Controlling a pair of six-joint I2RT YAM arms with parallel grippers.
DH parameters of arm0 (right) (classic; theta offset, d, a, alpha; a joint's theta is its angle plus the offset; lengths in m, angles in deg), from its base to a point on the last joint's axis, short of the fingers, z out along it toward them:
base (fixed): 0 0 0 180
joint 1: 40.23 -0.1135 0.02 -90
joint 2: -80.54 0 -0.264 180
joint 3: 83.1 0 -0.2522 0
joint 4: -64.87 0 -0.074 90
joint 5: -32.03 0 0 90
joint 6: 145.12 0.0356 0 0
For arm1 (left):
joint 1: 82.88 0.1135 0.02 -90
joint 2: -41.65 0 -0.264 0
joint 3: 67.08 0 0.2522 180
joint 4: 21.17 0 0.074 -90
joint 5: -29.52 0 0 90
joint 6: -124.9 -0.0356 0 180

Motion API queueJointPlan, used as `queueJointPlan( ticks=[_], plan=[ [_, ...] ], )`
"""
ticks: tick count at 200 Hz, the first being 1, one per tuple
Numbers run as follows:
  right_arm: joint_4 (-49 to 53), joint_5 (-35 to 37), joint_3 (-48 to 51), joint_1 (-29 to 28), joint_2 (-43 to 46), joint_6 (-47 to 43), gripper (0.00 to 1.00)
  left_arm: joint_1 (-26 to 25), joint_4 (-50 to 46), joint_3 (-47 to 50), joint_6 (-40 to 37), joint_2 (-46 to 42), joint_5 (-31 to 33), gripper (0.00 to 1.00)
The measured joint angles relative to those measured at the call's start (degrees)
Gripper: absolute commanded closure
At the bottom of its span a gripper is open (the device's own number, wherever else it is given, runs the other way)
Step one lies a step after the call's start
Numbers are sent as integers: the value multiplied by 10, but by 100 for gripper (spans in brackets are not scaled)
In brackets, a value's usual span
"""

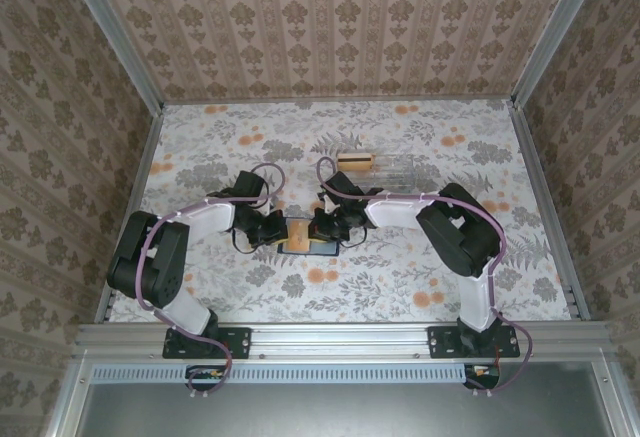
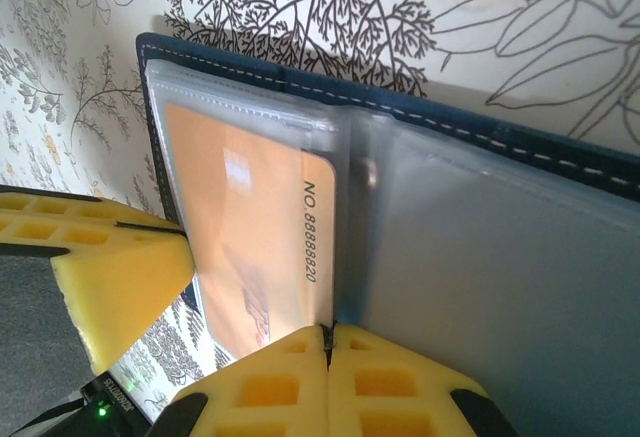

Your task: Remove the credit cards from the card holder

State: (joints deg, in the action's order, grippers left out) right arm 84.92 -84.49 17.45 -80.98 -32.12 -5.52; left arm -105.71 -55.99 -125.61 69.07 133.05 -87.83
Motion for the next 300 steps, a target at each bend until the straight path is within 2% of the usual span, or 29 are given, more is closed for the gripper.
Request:
queueJointPlan(
  ticks=[45,54,68,123,149,193,247,300],
  plan=[
    [3,4,17,8,15,-2,100,0,-2,-2,0,1,1,100],
    [3,4,18,9,16,-2,87,0,-3,-3,0,1,1,100],
    [3,4,19,10,17,-3,78,0,-3,-3,0,2,1,100],
    [-10,3,22,9,16,1,74,0,-2,-3,-4,3,-1,100],
    [-18,-1,21,9,10,3,78,0,-2,-4,-4,4,-3,100],
    [-22,-5,21,9,8,4,97,0,-3,-5,-4,5,-3,100],
    [-27,-7,25,12,10,0,100,0,-4,-6,-5,6,-3,100],
    [-33,-8,69,30,41,-7,100,0,-3,-8,-9,9,-5,100]
  ],
)
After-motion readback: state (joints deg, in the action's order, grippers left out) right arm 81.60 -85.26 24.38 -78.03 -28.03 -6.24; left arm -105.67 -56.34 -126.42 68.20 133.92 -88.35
